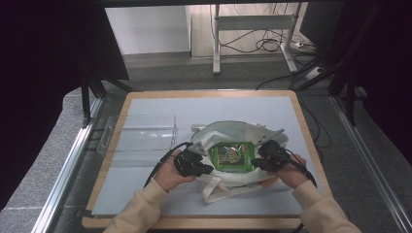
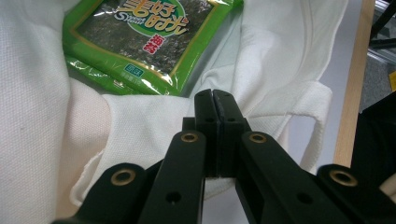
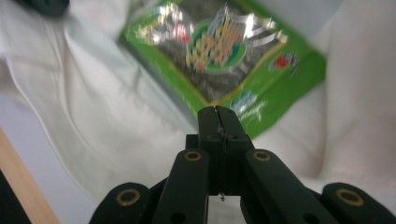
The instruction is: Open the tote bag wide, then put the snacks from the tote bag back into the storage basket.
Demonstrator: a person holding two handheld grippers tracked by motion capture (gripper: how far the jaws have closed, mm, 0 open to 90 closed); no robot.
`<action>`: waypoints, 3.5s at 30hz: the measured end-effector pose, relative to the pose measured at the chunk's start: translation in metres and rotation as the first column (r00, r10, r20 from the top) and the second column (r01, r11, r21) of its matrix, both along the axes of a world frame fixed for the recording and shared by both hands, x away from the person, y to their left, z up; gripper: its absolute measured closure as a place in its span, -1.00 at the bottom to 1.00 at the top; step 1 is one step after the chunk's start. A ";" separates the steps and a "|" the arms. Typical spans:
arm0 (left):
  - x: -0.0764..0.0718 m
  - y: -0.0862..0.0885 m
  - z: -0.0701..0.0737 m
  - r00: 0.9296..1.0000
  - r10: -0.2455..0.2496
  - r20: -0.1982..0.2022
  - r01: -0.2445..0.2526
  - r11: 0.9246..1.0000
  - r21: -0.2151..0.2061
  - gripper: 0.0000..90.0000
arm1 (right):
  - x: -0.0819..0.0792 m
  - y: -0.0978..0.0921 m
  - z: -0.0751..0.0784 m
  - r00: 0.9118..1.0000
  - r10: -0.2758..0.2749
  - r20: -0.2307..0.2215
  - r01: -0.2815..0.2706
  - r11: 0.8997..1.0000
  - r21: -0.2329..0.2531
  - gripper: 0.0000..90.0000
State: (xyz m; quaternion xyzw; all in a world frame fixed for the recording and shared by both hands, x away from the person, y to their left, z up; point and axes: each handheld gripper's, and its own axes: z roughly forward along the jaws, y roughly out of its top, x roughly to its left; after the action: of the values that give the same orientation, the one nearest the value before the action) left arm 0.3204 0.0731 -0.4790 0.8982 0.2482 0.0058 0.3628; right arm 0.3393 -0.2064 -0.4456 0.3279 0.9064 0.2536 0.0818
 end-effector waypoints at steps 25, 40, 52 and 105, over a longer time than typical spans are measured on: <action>-0.001 0.014 0.015 0.999 0.027 0.024 -0.025 0.997 -0.075 0.91 | 0.018 0.009 0.005 0.994 -0.108 0.000 0.107 0.983 0.146 0.71; -0.002 0.029 0.029 0.995 0.092 0.050 -0.084 0.986 -0.144 0.17 | 0.025 0.022 0.000 0.958 -0.276 -0.084 0.286 0.947 0.148 -0.21; 0.000 0.033 0.029 0.994 0.099 0.040 -0.092 0.985 -0.147 -0.01 | 0.035 0.031 -0.009 0.927 -0.349 -0.140 0.364 0.925 0.107 -0.36; 0.000 0.034 0.028 0.995 0.080 0.056 -0.073 0.990 -0.122 -0.06 | 0.067 0.036 -0.049 0.845 -0.467 -0.262 0.468 0.881 -0.062 0.04</action>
State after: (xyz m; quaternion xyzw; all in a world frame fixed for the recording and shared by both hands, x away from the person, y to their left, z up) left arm 0.3200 0.1072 -0.4512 0.8640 0.2713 0.0322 0.4229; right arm 0.4058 -0.1707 -0.4945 0.5702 0.8011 0.1813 0.0165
